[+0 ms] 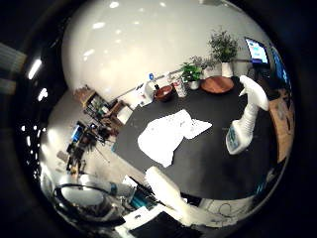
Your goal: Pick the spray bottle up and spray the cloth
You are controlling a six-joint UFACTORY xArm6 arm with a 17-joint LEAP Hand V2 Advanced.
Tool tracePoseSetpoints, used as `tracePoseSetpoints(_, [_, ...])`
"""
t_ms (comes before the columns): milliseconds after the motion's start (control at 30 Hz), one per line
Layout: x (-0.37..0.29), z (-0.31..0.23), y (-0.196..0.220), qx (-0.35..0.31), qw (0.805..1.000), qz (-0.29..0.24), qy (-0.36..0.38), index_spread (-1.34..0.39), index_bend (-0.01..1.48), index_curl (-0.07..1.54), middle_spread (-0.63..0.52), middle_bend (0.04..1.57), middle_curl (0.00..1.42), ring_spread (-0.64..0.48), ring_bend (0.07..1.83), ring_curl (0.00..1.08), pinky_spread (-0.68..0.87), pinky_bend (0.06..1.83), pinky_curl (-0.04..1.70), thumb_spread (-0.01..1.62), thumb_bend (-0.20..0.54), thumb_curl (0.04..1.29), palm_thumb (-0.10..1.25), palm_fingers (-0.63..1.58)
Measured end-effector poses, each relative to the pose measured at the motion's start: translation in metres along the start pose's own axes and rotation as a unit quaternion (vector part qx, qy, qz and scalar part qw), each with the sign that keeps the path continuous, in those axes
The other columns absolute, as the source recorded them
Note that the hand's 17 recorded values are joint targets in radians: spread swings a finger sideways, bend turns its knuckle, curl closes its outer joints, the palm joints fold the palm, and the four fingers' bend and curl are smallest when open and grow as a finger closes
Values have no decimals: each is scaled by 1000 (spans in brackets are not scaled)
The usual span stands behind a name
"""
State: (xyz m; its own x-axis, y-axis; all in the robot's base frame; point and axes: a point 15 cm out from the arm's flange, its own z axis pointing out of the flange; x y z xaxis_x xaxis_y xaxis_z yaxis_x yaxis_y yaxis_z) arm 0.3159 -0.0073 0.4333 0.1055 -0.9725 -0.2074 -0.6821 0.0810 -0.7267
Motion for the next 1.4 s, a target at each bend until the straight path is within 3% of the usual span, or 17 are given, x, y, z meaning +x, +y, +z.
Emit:
tracePoseSetpoints(100, [20, 24, 11, 24, 999, 31, -27, 27, 158, 241, 283, 185, 287, 355, 393, 255, 584, 1006, 216, 985, -30, 392, 419, -20])
tracePoseSetpoints(233, [57, 43, 26, 36, 997, 70, -12, 25, 158, 251, 283, 186, 288, 356, 394, 254, 585, 1003, 216, 994, -32, 387, 412, -14])
tracePoseSetpoints(867, [134, 42, 43, 47, 985, 160, 45, -9, 169, 277, 285, 190, 301, 368, 382, 250, 597, 1004, 215, 991, -29, 373, 399, 17])
tracePoseSetpoints(1067, [141, 41, 33, 91, 974, 209, 15, -16, 170, 286, 283, 188, 300, 368, 378, 248, 600, 1000, 209, 987, -30, 379, 398, 38])
tracePoseSetpoints(1400, [117, 74, 38, 119, 962, 237, -66, 2, 170, 292, 295, 188, 297, 369, 363, 247, 608, 985, 202, 1010, -28, 382, 411, 32])
